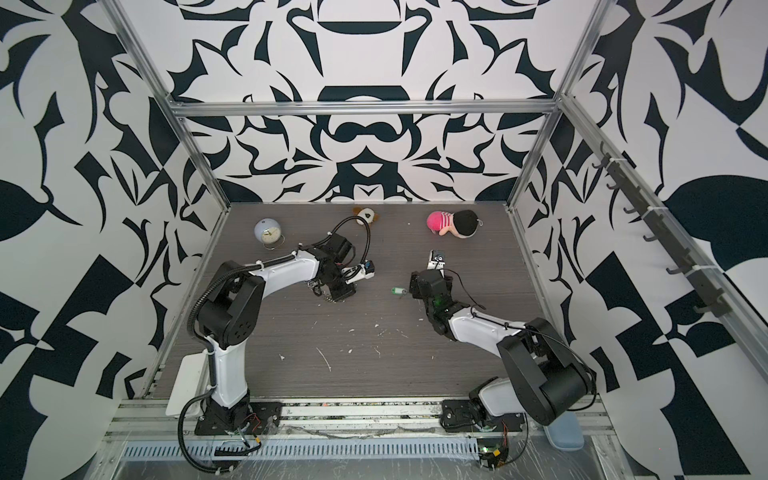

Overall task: Put the keys on the keyring
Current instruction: 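Lower the left gripper and grasp the keyring's metal edge, then lift the keyring with the left gripper toward the right gripper while the right gripper approaches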

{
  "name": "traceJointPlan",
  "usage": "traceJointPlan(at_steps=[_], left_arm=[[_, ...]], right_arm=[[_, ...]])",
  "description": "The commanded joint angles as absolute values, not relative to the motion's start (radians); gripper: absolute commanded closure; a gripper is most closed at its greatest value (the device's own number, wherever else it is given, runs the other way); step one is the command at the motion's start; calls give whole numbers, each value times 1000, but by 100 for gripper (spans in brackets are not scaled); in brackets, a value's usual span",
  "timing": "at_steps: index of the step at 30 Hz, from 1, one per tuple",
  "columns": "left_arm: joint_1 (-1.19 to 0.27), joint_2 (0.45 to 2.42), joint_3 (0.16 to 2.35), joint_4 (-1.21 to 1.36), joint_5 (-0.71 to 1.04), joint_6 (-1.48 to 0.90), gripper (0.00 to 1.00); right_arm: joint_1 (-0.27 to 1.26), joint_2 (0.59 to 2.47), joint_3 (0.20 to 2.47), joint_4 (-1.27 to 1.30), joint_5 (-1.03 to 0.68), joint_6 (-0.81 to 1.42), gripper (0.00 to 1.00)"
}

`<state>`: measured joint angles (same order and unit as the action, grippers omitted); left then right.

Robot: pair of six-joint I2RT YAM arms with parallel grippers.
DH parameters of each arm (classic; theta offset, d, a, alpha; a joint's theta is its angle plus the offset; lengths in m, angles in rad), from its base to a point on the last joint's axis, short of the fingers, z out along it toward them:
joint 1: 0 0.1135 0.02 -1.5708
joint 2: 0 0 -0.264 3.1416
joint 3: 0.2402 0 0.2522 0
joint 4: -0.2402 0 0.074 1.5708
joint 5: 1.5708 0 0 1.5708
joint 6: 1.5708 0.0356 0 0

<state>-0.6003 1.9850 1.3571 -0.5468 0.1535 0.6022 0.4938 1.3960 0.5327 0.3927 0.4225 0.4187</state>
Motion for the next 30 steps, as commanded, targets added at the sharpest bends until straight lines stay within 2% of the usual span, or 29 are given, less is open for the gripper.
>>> traceJointPlan(at_steps=[1, 7, 10, 14, 15, 18, 19, 24, 26, 29, 30], left_arm=[[-597, 1908, 1386, -571, 171, 568, 100], [-596, 1726, 1345, -507, 255, 421, 100], [-591, 1600, 1261, -381, 335, 373, 100], [-541, 1467, 1149, -160, 499, 272, 100], [-524, 1444, 1127, -106, 547, 241, 100], [-498, 1399, 1058, 64, 633, 138, 100], [-494, 1390, 1035, 122, 658, 102, 100], [-484, 1395, 981, 346, 768, -41, 100], [-481, 1400, 979, 394, 811, -91, 100], [-481, 1415, 956, 548, 871, -212, 100], [-480, 1422, 945, 594, 887, -250, 100]], right_arm=[[500, 1393, 568, 400, 436, 405, 23], [499, 1379, 556, 418, 425, 388, 24], [489, 1334, 584, 294, 447, 436, 23], [460, 1181, 674, 28, 243, 496, 21], [460, 1129, 672, 19, 119, 500, 23], [460, 997, 647, 55, -100, 541, 33], [460, 968, 647, 67, -148, 558, 39], [471, 962, 715, 117, -349, 614, 53], [504, 995, 760, 112, -366, 597, 56], [575, 1056, 803, 120, -318, 551, 71], [594, 1080, 812, 135, -305, 545, 73]])
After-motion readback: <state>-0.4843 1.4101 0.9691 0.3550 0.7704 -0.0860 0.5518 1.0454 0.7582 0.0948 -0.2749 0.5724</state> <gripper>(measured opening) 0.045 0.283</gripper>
